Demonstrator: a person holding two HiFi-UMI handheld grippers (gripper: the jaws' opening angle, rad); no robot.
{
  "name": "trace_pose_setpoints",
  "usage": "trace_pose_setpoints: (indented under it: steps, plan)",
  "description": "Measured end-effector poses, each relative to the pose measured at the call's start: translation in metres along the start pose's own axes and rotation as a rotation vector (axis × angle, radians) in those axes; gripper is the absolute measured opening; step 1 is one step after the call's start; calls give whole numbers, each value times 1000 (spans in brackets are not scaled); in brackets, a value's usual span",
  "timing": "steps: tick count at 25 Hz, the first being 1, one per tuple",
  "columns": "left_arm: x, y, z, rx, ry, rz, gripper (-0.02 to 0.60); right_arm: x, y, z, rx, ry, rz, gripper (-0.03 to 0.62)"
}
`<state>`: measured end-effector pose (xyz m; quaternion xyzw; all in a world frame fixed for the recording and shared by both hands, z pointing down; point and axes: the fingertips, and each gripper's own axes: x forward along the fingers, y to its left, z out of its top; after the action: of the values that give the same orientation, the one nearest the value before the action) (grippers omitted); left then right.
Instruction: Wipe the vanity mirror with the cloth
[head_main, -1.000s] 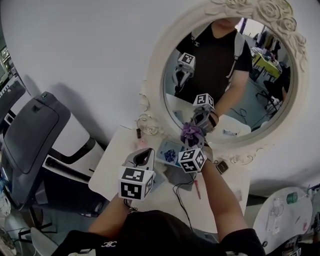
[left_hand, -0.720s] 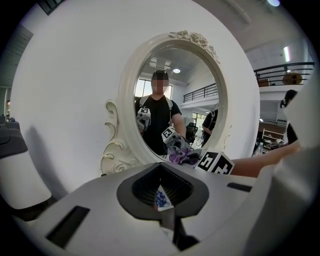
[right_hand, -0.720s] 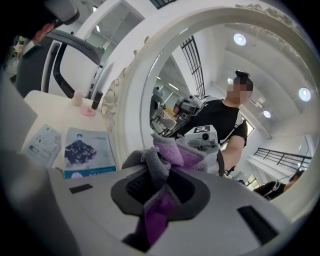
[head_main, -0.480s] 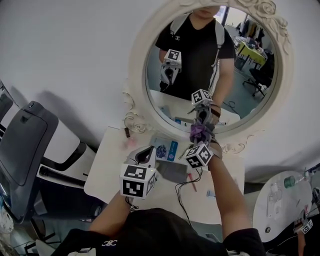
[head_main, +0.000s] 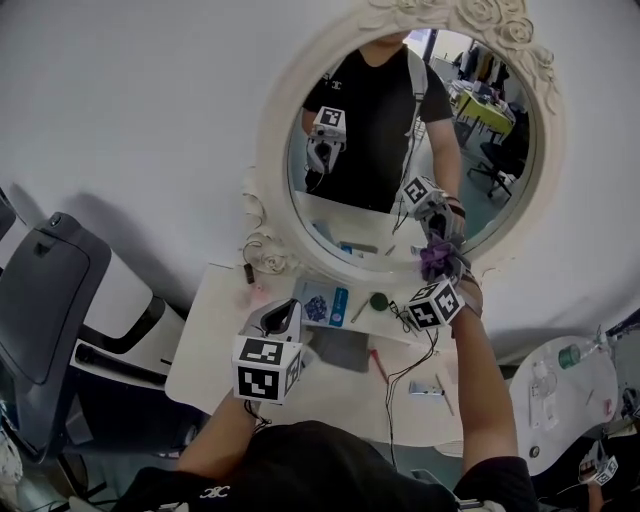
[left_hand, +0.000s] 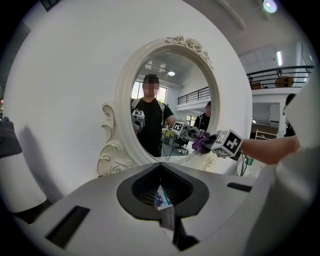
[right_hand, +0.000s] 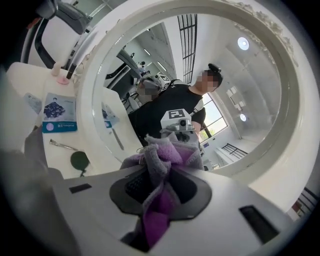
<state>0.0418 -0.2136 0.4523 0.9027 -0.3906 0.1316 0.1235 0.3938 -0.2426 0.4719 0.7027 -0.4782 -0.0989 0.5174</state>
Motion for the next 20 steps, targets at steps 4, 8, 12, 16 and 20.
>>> trace_pose_setpoints:
  steps: [4, 8, 12, 16, 20]
  plan:
    - [-2, 0, -7, -17, 5, -11, 6, -14, -52, -2, -40, 3, -93, 74]
    - [-2, -2, -7, -21, -3, -18, 6, -24, -86, 3, -90, 16, -124, 80]
    - [-2, -5, -12, -17, 6, -25, 6, -38, -120, 10, -107, -15, -219, 81]
    - [-1, -6, -11, -17, 5, -27, 6, -61, -171, 28, -89, -103, -364, 81]
    - [0, -8, -12, -15, 3, -24, 6, -85, -216, 53, -47, -207, -471, 78]
